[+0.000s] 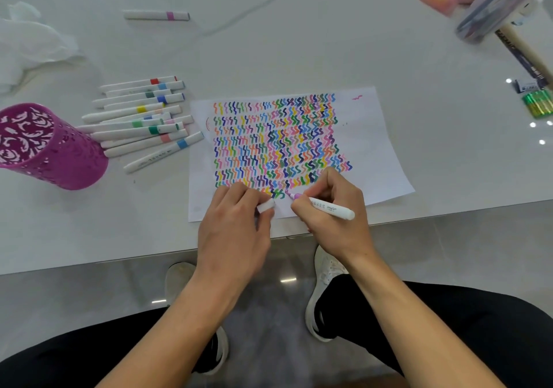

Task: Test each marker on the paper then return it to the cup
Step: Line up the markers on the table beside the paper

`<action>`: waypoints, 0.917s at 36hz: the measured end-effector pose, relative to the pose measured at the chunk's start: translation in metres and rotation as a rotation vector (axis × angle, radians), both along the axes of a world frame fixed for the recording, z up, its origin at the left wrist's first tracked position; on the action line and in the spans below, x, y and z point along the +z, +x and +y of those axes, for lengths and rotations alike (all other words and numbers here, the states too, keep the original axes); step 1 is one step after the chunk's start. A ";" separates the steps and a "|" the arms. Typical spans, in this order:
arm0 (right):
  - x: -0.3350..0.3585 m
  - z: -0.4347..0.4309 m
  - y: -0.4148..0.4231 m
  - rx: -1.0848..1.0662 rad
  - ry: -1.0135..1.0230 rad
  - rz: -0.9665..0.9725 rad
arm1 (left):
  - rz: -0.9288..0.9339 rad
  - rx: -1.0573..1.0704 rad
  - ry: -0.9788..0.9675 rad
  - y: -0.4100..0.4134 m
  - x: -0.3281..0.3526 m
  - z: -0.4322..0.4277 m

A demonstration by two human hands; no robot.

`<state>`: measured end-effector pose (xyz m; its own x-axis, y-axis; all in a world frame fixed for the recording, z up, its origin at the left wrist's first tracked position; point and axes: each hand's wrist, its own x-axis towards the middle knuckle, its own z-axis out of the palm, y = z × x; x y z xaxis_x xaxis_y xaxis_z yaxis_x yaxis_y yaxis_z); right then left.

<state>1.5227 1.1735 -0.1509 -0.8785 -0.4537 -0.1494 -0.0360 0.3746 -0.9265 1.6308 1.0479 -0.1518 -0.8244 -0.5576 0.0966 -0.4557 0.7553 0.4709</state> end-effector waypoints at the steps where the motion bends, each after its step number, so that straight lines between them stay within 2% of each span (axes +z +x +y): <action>1: 0.001 0.000 0.000 0.003 0.001 0.000 | -0.003 0.001 0.000 0.000 0.000 0.000; 11: 0.006 0.000 0.002 0.047 0.002 -0.001 | -0.019 0.012 -0.001 -0.002 0.003 0.002; 21: 0.011 0.004 0.000 -0.123 -0.232 -0.064 | -0.002 -0.023 -0.037 0.001 0.003 -0.001; 26: 0.019 0.001 -0.004 -0.087 -0.297 -0.077 | 0.056 -0.019 -0.036 0.006 0.007 -0.006; 28: 0.022 -0.002 -0.005 -0.058 -0.313 -0.094 | 0.103 0.021 0.051 0.007 0.014 -0.007; 33: 0.033 -0.010 0.000 0.007 -0.404 -0.203 | 0.223 0.198 0.444 0.009 0.031 -0.009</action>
<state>1.5232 1.1636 -0.1179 -0.8463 -0.5171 -0.1277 0.1599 -0.0180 -0.9870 1.6396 1.0390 -0.1204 -0.6857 -0.7275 -0.0238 -0.4220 0.3707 0.8273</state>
